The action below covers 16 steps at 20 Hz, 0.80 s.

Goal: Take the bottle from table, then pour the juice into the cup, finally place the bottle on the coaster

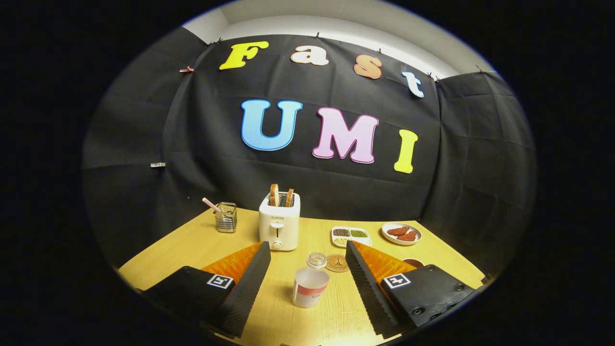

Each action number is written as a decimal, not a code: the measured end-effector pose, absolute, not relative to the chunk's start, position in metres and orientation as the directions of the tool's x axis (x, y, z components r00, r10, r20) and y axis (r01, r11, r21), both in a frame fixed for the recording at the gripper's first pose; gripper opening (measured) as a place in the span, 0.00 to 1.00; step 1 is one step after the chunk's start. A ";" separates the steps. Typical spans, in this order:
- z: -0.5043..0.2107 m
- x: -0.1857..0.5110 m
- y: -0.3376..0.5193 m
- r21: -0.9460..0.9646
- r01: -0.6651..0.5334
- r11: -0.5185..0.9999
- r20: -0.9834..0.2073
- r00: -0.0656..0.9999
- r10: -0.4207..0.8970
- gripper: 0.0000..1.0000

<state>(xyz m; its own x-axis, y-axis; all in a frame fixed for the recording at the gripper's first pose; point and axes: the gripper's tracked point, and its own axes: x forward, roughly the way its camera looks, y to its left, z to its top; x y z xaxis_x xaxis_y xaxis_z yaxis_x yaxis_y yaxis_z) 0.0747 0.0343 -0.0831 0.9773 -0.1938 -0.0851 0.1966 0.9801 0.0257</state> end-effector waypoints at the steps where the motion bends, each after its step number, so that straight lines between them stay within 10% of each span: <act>1: -0.088 0.079 0.034 0.040 0.206 0.978 -0.092 0.975 -0.202 0.97; 16: -0.196 0.130 0.017 0.114 0.357 0.927 -0.228 0.918 -0.325 0.97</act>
<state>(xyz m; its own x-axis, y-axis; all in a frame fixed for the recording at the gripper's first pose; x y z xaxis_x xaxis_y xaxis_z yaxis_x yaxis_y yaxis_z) 0.1297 0.0166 -0.1962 0.9177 -0.3249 -0.2285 0.3567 0.9272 0.1140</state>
